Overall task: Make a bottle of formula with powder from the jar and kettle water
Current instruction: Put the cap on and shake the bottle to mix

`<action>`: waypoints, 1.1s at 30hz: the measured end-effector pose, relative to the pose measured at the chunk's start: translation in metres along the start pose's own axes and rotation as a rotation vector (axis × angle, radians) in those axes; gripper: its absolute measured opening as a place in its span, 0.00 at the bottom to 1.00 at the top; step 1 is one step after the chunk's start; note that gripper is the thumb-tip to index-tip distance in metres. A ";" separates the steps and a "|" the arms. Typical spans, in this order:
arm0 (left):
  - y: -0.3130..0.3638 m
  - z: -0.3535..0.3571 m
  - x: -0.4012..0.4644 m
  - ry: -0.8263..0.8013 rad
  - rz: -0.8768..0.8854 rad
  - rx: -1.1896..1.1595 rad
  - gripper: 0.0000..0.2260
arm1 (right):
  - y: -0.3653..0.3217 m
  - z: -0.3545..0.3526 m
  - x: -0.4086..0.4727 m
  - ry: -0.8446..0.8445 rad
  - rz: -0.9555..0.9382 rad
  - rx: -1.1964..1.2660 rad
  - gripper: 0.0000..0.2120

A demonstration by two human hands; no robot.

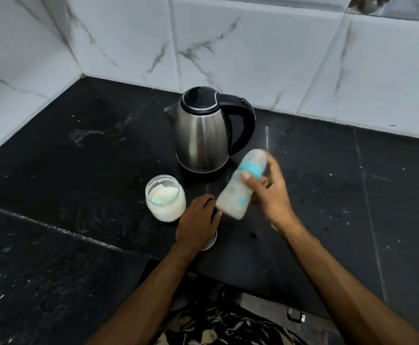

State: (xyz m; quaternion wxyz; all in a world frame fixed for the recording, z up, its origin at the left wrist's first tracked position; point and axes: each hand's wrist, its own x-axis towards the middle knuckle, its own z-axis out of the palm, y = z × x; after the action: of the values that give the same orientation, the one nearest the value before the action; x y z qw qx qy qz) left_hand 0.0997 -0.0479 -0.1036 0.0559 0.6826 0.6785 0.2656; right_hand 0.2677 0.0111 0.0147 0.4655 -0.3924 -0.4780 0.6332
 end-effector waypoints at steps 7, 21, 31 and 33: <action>0.003 -0.006 -0.003 0.024 0.027 -0.124 0.20 | 0.002 0.016 -0.019 -0.115 0.069 -0.056 0.32; -0.001 -0.003 0.000 -0.048 0.025 -0.115 0.16 | -0.009 0.011 -0.020 -0.190 0.040 -0.196 0.36; 0.002 -0.006 0.000 -0.003 -0.010 -0.214 0.13 | -0.011 0.017 -0.022 -0.140 0.032 -0.111 0.35; 0.003 -0.006 -0.002 -0.006 -0.017 -0.196 0.15 | -0.011 0.014 -0.019 -0.131 -0.005 -0.125 0.36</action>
State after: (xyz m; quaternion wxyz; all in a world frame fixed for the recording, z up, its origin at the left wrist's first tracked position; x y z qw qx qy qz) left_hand 0.0993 -0.0517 -0.0977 0.1269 0.6691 0.6547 0.3281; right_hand 0.2613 -0.0093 0.0295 0.4095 -0.3773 -0.5467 0.6253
